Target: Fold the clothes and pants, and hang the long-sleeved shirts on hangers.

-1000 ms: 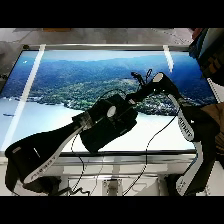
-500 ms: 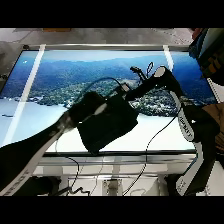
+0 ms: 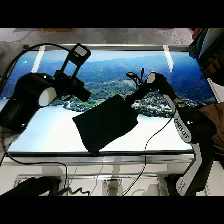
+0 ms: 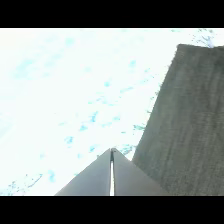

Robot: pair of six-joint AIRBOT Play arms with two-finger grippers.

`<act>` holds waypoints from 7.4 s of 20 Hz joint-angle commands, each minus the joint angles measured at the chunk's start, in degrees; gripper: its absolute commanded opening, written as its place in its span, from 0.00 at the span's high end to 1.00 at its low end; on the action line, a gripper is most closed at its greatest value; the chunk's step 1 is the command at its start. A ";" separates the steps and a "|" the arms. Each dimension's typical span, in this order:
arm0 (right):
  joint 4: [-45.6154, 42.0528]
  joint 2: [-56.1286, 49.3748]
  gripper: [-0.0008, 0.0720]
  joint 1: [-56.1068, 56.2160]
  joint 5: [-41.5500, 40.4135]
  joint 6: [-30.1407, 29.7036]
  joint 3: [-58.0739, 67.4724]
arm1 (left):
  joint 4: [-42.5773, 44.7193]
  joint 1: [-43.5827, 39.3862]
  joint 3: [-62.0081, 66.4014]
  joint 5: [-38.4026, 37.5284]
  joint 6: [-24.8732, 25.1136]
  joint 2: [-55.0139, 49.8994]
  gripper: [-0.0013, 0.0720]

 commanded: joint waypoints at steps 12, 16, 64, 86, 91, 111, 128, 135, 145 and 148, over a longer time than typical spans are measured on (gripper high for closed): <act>-6.91 -0.39 0.94 -6.60 -4.55 7.34 8.35 | -0.42 1.14 -0.02 -0.68 -0.22 1.27 0.96; -3.87 -0.90 0.96 -11.45 -3.48 12.66 10.12 | -0.44 1.14 -0.02 -1.33 -0.24 1.27 0.96; 1.46 -9.03 0.11 -5.09 12.70 10.75 15.28 | -0.44 1.11 -0.02 -3.19 -0.24 -0.81 0.96; 30.75 -17.90 0.62 -5.27 17.18 9.94 12.83 | -0.42 1.14 -0.02 -4.74 -0.22 -0.81 0.96; 34.93 -17.46 0.96 -3.56 17.97 9.79 14.34 | -0.37 1.14 -0.02 -4.74 -0.22 -0.81 0.96; 44.41 14.53 0.96 -61.75 21.46 21.66 16.20 | -0.39 1.11 -0.02 -6.19 -0.22 8.96 0.96; -6.64 26.14 0.05 -92.74 22.51 46.21 14.45 | -0.42 1.11 -0.02 -6.19 -0.24 8.94 0.96; -2.84 26.01 0.43 -92.72 23.82 40.68 14.45 | -0.42 1.14 -0.02 -6.19 -0.22 8.94 0.96; 25.11 33.31 0.96 -63.04 22.43 33.70 13.88 | -0.42 1.11 -0.02 -6.19 -0.22 8.94 0.96; 20.65 37.62 0.96 -43.15 22.34 29.94 13.88 | -0.42 1.14 -0.02 -6.19 -0.22 8.94 0.96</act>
